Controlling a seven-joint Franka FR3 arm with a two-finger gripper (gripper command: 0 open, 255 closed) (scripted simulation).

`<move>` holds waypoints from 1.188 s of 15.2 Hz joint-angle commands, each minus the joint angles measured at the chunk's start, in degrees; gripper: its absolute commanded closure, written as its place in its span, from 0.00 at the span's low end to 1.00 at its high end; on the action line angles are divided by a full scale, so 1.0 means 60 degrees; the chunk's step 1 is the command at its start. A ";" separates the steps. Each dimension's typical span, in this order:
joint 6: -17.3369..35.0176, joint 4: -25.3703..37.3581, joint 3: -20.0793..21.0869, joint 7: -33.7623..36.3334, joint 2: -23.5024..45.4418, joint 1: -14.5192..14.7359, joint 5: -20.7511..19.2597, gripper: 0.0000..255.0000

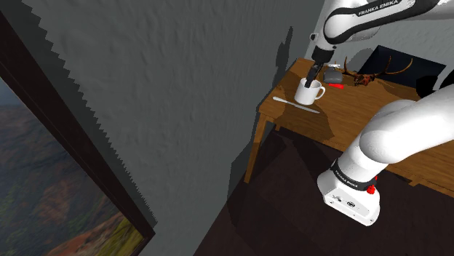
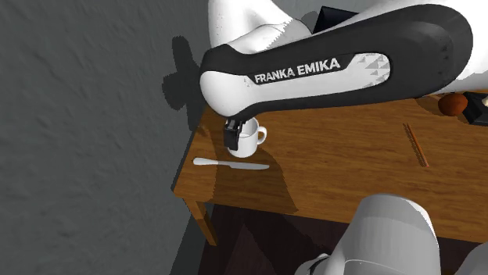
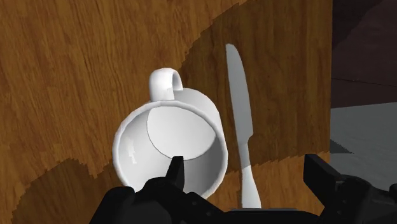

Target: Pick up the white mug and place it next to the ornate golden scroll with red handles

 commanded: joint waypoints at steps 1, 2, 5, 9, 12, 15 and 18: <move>0.0434 0.0079 -0.0294 -0.0283 0.0428 0.0067 0.0041 0.00; 0.0589 0.0005 -0.0335 -0.0294 0.0511 0.0076 0.0040 0.00; 0.1061 -0.0204 -0.0466 -0.0333 0.0780 0.0112 0.0047 0.00; 0.1640 -0.0429 -0.0629 -0.0397 0.1143 0.0174 0.0083 0.00; 0.1640 -0.0429 -0.0628 -0.0397 0.1143 0.0174 0.0083 0.00; 0.1640 -0.0429 -0.0628 -0.0397 0.1143 0.0174 0.0083 0.00; 0.1637 -0.0427 -0.0628 -0.0397 0.1142 0.0174 0.0083 1.00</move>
